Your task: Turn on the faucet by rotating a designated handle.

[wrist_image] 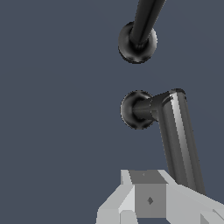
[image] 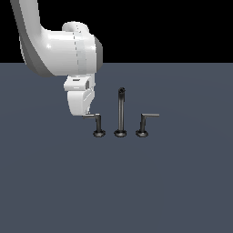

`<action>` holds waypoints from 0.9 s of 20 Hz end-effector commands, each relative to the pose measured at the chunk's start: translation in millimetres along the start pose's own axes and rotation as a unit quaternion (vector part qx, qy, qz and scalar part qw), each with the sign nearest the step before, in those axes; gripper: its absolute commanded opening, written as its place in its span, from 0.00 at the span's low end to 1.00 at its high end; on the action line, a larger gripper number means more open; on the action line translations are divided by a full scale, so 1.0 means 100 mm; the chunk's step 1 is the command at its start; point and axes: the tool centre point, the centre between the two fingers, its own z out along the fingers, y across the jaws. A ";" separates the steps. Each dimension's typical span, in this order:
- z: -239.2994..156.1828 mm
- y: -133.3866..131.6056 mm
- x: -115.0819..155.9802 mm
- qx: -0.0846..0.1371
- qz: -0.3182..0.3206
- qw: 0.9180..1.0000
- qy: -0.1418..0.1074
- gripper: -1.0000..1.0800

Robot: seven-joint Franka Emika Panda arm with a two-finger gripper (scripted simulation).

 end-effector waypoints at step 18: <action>0.00 0.54 0.07 -0.005 -0.004 1.000 0.001 0.00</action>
